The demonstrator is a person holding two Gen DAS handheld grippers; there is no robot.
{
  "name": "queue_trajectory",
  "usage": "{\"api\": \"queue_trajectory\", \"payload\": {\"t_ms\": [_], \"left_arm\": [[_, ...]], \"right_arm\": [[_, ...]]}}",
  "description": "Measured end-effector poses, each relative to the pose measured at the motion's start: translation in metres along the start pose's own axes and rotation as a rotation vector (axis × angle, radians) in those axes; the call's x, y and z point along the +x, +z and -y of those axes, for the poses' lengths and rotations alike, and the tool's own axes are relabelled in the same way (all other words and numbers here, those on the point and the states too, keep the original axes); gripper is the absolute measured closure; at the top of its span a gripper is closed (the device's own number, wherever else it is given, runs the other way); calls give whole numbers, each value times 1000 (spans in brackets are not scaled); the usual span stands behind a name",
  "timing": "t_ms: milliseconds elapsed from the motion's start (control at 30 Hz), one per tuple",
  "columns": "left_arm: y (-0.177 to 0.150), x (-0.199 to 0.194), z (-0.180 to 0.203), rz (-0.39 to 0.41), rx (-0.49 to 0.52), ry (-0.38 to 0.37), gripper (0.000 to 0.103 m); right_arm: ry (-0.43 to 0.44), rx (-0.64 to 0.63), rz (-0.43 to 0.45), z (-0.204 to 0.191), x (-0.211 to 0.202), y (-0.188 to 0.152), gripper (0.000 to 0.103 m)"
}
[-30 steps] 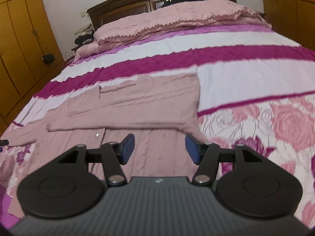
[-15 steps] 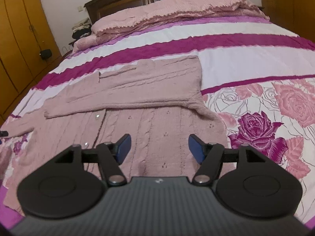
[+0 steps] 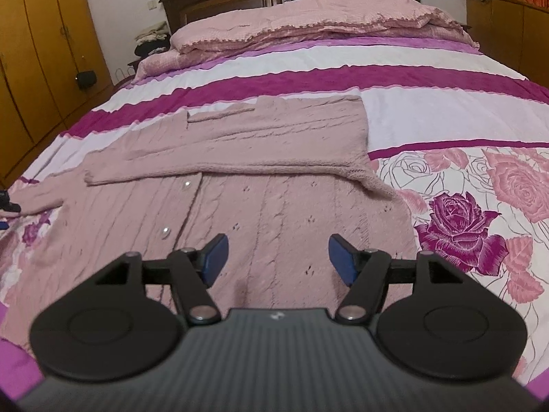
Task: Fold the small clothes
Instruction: 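Lay the sleeve across the cardigan body with the left gripper and release, then grasp the cardigan side edge with the left gripper and lift it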
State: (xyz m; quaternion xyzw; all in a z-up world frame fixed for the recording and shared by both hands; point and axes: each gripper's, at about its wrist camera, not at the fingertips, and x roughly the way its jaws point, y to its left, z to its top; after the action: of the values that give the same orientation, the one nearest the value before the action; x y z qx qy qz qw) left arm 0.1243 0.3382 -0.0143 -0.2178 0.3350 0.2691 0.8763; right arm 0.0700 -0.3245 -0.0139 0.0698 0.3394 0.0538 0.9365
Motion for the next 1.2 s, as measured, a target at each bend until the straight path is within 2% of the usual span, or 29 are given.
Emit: {"api": "queue_trajectory", "payload": {"t_ms": [267,400,467,533,600,633,900,1200], "left_arm": [[13,29,0,53,-44,16,39],[17,36,3,86,-71,-26,39],[19,36,6,103,-63,-64,44],[21,33,10,138,-42,-93,73],[23,26,13,153,-30,-137,88],[25,21,14,162,-34,-165,91],[34,-42,46,302,-3,-364,93],[16,-109,115,369,62,-601,93]], "right_arm": [[-17,5,-5,1,0,-4,36],[-18,10,-11,3,2,-6,36],[-17,8,-11,2,3,-6,36],[-14,9,-8,2,3,-7,36],[-8,12,-7,2,3,-7,36],[-7,14,-7,3,4,-7,36],[13,31,-1,5,3,-12,36],[20,54,18,11,-2,-13,36]]}}
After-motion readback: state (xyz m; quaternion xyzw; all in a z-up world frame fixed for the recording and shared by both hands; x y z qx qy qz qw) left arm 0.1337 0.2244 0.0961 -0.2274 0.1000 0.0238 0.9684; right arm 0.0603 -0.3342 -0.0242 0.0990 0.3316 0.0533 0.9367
